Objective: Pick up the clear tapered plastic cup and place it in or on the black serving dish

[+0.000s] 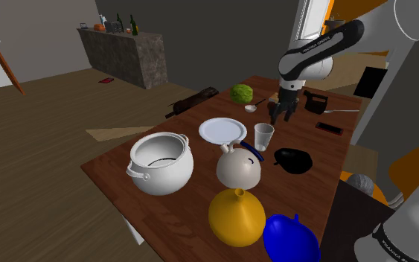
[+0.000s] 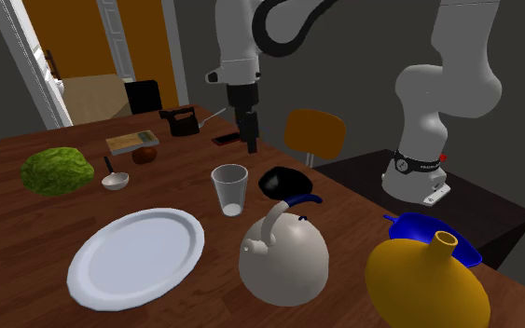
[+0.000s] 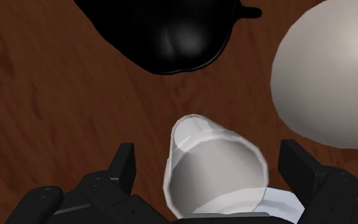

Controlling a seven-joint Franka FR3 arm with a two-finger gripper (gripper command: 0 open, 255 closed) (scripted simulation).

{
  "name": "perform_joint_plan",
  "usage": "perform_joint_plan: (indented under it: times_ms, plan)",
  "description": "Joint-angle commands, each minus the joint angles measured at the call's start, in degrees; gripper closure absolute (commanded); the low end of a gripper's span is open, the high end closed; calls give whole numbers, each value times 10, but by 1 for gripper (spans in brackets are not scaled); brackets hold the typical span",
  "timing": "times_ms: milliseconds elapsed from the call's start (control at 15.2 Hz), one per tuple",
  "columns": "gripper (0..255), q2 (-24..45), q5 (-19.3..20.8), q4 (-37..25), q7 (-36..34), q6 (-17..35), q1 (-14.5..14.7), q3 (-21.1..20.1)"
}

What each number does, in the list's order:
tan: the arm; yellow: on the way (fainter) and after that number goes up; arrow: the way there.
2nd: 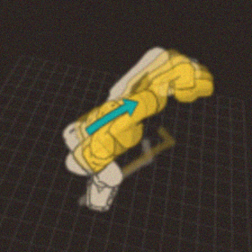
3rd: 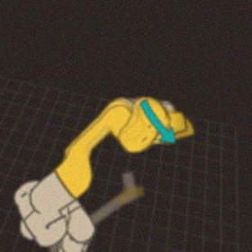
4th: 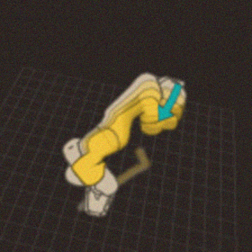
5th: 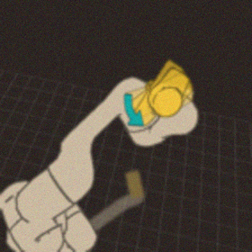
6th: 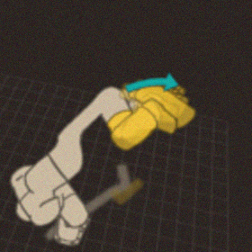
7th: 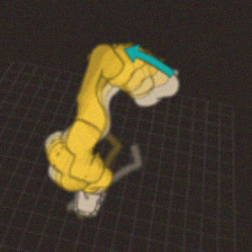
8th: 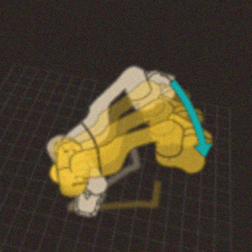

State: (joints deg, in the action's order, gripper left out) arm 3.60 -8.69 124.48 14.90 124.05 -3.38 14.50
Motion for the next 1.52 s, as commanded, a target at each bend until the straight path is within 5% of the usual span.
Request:
perform_joint_plan:
  times_ms: [0, 264, 1320, 1386, 1452]
  plan:
    - [0, 46, -23, -32, 25, 13, -7, 3]
    - [0, 137, -68, -104, 64, 28, -25, -2]
    - [0, 173, -87, -91, 77, 76, -27, -13]
    - [255, 173, -87, -91, 77, 76, -27, -13]
    - [255, 173, -87, -91, 77, 76, -27, -13]
